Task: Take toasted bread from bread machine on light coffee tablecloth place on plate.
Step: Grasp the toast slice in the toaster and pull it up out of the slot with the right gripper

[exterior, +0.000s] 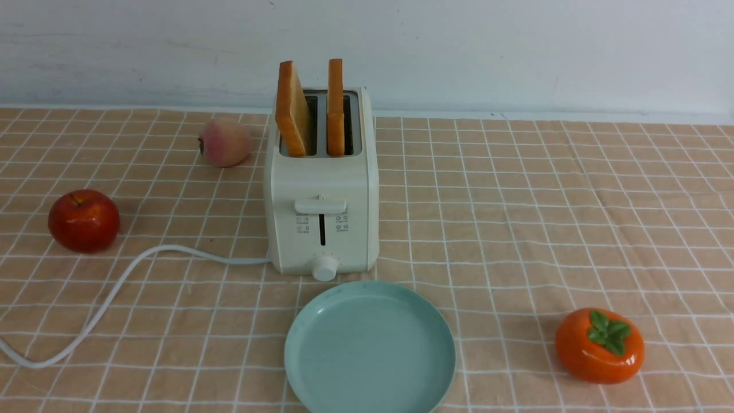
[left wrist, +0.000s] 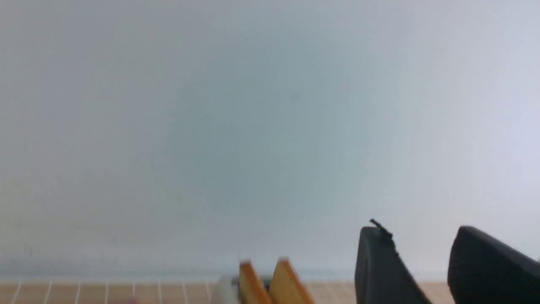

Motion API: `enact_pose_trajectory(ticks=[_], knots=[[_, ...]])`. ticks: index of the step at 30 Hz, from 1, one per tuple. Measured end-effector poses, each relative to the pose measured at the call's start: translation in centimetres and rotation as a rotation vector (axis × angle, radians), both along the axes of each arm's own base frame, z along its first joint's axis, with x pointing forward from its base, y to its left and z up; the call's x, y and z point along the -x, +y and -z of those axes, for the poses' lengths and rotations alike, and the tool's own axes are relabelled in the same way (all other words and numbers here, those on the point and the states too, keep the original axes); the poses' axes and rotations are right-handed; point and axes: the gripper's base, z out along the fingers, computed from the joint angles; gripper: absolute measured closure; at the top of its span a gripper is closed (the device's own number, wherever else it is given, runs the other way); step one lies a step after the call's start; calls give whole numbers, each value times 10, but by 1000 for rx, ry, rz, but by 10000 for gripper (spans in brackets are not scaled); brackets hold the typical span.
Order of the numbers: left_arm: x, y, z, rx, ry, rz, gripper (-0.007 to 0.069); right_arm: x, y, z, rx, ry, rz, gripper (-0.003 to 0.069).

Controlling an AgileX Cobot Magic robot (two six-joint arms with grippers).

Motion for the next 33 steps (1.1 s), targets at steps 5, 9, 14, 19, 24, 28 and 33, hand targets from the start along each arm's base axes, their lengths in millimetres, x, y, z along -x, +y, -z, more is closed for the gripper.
enact_pose_trajectory(ticks=[5, 9, 14, 19, 24, 28, 33], knots=[[-50, 4, 34, -31, 393, -101, 384, -25, 3, 11, 1, 74, -3, 419], [-68, 15, 49, 1, 585, -270, 384, -44, 11, 22, -43, 148, -58, 419], [-76, 33, 57, 34, 676, -501, 384, -91, 54, 52, -2, 314, -313, 419], [-75, 36, 57, 63, 682, -549, 384, -132, 93, 62, 49, 445, -524, 419], [-64, 39, 57, 70, 716, -578, 384, -192, 142, 62, 112, 532, -670, 419], [-59, 38, 56, 93, 728, -572, 384, -215, 190, 65, 132, 546, -714, 419], [-57, 34, 57, 140, 753, -538, 384, -226, 256, 84, 158, 585, -654, 419]])
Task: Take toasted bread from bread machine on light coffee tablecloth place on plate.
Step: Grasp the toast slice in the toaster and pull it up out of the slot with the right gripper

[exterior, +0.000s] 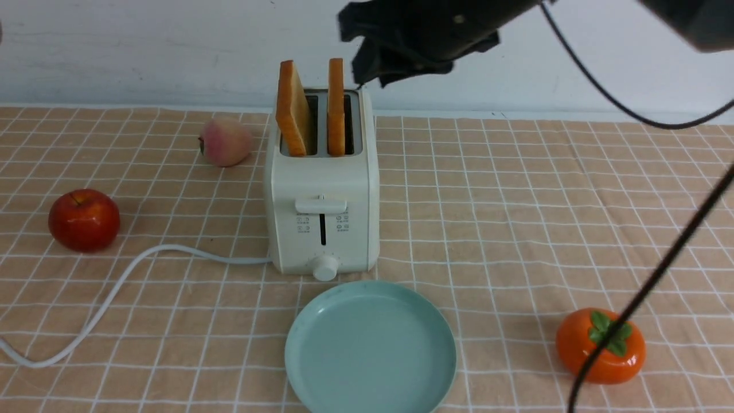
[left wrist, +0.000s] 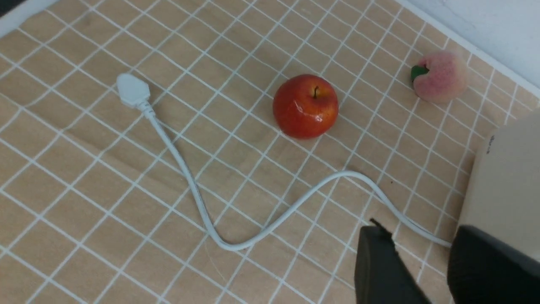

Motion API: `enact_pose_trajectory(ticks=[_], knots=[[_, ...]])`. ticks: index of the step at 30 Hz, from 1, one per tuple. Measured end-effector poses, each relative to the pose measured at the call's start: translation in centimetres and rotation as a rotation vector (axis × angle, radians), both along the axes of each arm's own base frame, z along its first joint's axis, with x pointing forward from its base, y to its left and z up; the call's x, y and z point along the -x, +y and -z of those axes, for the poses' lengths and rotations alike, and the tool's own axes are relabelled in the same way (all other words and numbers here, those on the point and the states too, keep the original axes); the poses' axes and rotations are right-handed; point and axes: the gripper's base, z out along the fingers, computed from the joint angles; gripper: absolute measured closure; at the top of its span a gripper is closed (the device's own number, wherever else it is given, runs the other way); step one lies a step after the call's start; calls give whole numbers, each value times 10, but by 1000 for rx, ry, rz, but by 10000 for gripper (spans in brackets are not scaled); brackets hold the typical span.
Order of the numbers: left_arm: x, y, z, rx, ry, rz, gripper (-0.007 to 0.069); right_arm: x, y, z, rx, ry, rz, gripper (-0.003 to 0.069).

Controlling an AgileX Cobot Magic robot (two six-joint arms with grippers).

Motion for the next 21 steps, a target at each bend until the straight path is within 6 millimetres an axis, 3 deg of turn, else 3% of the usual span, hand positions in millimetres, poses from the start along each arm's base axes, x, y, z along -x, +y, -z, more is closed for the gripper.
enact_pose_trajectory(ticks=[3, 6, 17, 21], knots=[[0, -1, 1, 13, 4, 4, 384, -5, 25, 15, 19, 1, 132, 419], [0, -1, 1, 16, 5, 5, 384, -13, 36, 29, 4, -14, 258, 414], [0, -1, 1, 19, 5, 5, 384, -36, 49, 50, -45, -126, 325, 272], [0, -1, 1, 16, 5, 7, 384, -45, 44, 58, -8, -149, 342, 262]])
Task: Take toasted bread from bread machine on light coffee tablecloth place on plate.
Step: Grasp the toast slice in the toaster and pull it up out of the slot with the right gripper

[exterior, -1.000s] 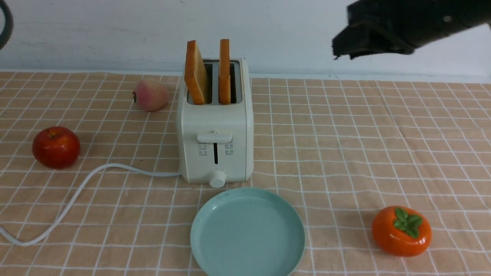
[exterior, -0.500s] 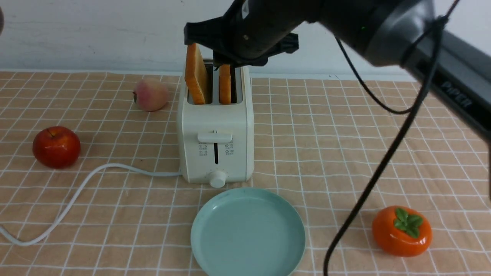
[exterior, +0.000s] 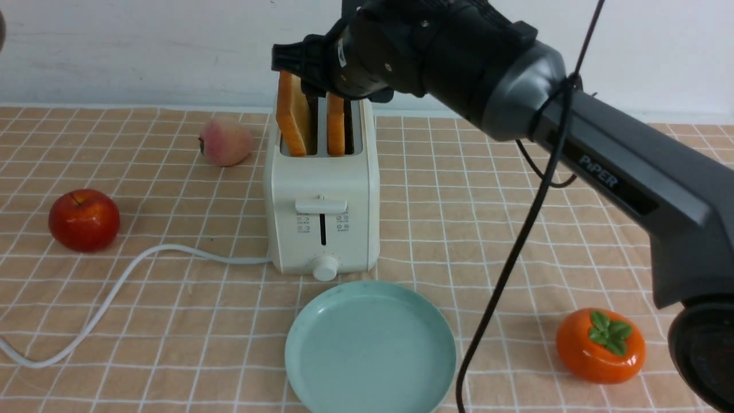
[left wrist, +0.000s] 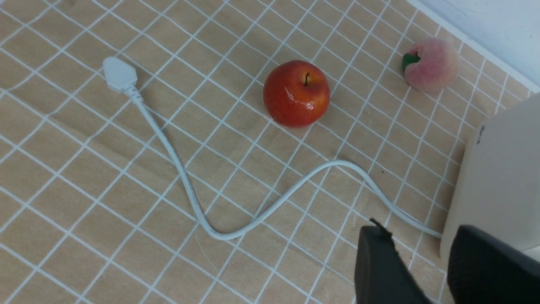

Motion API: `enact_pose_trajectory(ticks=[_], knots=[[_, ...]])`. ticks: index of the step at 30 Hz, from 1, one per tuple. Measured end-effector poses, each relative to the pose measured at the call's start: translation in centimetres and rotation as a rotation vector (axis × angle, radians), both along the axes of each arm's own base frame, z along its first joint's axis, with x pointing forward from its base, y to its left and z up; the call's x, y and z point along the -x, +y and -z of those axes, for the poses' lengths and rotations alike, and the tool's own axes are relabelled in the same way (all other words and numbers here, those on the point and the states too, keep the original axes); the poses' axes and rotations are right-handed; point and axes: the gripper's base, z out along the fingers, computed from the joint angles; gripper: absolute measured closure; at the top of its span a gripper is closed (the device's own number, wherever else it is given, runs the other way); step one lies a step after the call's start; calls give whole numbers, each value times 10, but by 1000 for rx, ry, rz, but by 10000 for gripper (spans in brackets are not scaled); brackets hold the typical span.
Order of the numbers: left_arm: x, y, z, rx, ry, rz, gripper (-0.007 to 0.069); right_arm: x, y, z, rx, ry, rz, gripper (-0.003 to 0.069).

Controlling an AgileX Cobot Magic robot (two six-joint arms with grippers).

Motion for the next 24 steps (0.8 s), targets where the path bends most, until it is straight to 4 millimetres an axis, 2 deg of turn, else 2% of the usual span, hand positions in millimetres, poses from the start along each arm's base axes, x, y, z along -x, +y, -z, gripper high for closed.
enact_pose_trajectory(ticks=[4, 8, 14, 17, 20, 24], knots=[[0, 0, 0, -1, 0, 1, 384, -5, -2, 5, 4, 2, 6, 274], [0, 0, 0, -1, 0, 1, 384, -8, 2, 15, 2, 14, 0, 319], [0, 0, 0, -1, 0, 1, 386, -12, 6, 29, 0, 46, -4, 467], [0, 0, 0, -1, 0, 1, 386, -12, 6, 29, 9, 44, -7, 542], [0, 0, 0, -1, 0, 1, 386, -12, 4, 27, 30, 30, -4, 543], [0, 0, 0, -1, 0, 1, 386, -8, -2, 10, 48, -20, 4, 543]])
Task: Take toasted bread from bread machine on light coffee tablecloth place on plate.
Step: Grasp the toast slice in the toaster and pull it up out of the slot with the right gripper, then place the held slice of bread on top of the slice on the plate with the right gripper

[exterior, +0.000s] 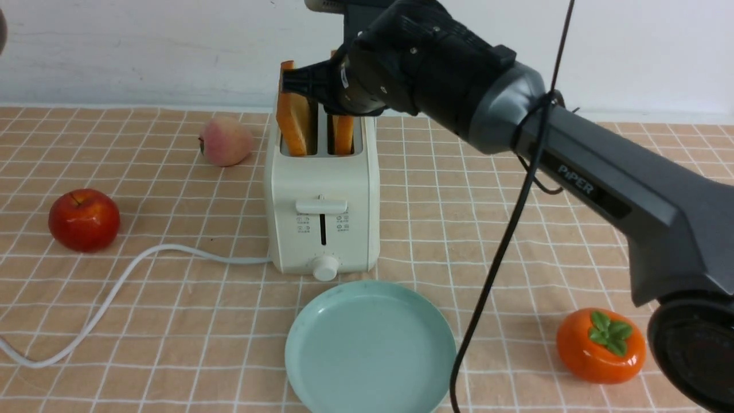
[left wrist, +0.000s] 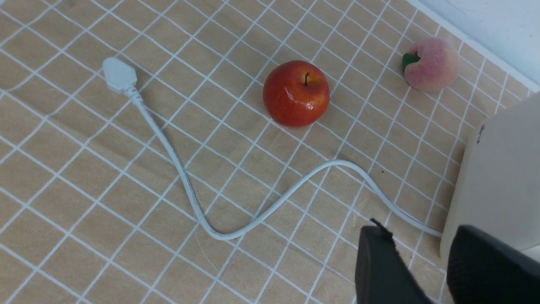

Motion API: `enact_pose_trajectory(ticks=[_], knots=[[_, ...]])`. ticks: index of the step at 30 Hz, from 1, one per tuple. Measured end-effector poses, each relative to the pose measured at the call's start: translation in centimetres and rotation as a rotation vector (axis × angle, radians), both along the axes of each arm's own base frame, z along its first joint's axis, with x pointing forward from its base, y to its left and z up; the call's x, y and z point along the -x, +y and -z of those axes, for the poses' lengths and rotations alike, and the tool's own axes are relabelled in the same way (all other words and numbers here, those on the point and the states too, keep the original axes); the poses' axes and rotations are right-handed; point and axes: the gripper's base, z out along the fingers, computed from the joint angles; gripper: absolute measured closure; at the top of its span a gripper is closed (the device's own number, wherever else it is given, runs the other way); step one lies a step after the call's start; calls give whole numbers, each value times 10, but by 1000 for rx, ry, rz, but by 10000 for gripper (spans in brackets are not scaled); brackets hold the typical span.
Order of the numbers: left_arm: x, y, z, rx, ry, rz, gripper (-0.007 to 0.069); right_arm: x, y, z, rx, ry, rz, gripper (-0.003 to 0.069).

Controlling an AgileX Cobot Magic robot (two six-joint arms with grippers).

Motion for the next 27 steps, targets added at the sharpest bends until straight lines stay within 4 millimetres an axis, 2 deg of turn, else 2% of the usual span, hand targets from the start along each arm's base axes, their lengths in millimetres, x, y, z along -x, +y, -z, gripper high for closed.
enact_pose_trajectory(ticks=[1, 5, 6, 7, 8, 9, 12, 13, 15, 17, 20, 23, 24, 25, 27], knots=[[0, 0, 0, 0, 0, 0, 386, 2, -3, -7, 2, -19, 2, 543], [0, 0, 0, 0, 0, 0, 386, 23, -23, -68, -29, -143, 13, 543], [0, 0, 0, 0, 0, 0, 386, 25, -25, -73, -34, -152, 12, 543], [0, 0, 0, 0, 0, 0, 386, 35, -34, -92, -43, -180, 11, 543], [0, 0, 0, 0, 0, 0, 386, 36, -35, -95, -45, -182, 13, 543], [0, 0, 0, 0, 0, 0, 386, 48, -44, -113, -35, -203, 3, 543], [0, 0, 0, 0, 0, 0, 386, 81, -64, -150, 8, -205, -49, 543], [0, 0, 0, 0, 0, 0, 386, 81, -64, -150, 17, -208, -53, 543], [0, 0, 0, 0, 0, 0, 386, 104, -78, -164, 67, -148, -115, 543], [0, 0, 0, -3, 1, 3, 386, 121, -86, -165, 137, -56, -180, 543], [0, -1, 0, 7, 2, 13, 386, 130, -86, -149, 190, 64, -252, 543], [0, -3, 0, 21, 4, 20, 386, 133, -75, -110, 188, 228, -335, 543], [0, -3, 0, 22, 4, 20, 386, 134, -74, -107, 187, 240, -343, 543], [0, -3, 0, 30, 5, 23, 386, 137, -66, -81, 156, 337, -402, 543], [0, -4, 1, 36, 8, 24, 386, 141, -57, -49, 106, 438, -458, 543]])
